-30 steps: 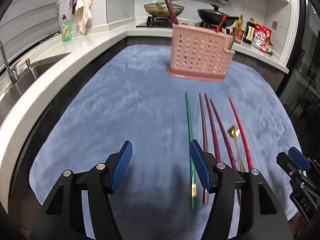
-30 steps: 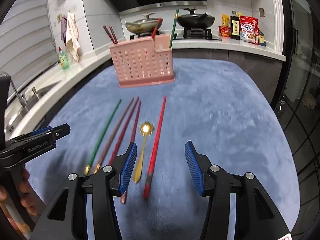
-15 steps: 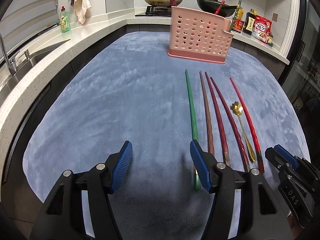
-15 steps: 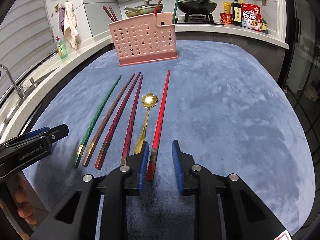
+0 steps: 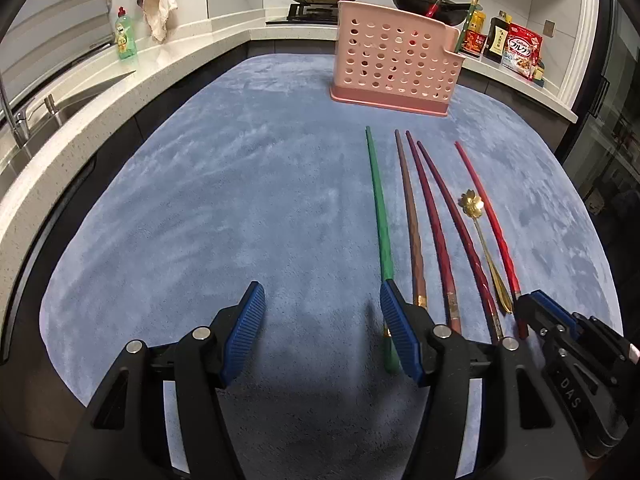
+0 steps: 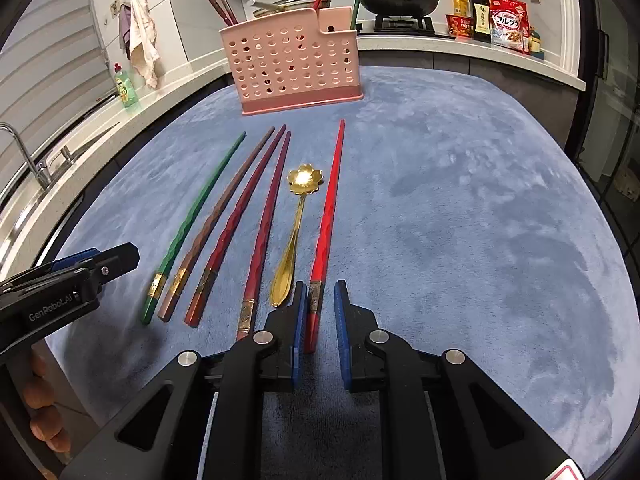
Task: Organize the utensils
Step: 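Close the right tool on a red chopstick while the left tool grasps a green chopstick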
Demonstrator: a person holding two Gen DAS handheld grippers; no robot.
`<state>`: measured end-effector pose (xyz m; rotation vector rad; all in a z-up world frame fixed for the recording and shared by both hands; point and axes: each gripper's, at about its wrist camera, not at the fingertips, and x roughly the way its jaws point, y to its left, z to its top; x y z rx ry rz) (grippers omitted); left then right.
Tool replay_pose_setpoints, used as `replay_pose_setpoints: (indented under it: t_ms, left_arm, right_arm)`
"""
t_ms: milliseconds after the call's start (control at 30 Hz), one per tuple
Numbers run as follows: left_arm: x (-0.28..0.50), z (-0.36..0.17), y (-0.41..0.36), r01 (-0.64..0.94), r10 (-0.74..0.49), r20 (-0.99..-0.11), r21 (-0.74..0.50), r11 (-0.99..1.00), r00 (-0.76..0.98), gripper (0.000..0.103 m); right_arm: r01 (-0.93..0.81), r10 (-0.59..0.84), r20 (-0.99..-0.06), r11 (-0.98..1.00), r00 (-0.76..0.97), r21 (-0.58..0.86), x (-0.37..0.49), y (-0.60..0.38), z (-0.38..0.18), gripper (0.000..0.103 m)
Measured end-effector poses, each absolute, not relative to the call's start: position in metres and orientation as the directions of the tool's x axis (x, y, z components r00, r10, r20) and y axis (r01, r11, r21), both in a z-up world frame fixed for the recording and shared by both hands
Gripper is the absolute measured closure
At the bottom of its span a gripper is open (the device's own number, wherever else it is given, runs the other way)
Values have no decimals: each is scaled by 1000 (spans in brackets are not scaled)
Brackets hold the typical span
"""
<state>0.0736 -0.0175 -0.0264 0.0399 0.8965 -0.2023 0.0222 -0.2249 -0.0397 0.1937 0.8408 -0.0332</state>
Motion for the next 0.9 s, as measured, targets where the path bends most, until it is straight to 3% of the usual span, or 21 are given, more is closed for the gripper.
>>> replay_pose_setpoints:
  t_ms: [233,667,900]
  left_arm:
    - [71,-27,-20,204,-172,-780,-58,977,601,46]
    - [68,-37,-32,232,-193,-806,-71,970,560,46]
    - [71,-43,-30,221,-176,-817,-61,973,549,52]
  right_arm:
    - [118,51,-749,978,661,171,21,-229,-45,96]
    - [136,66,-746,969,662,206,19,-238,-47,96]
    - [137,63,-746,969,663,204,18,-238,-47,96]
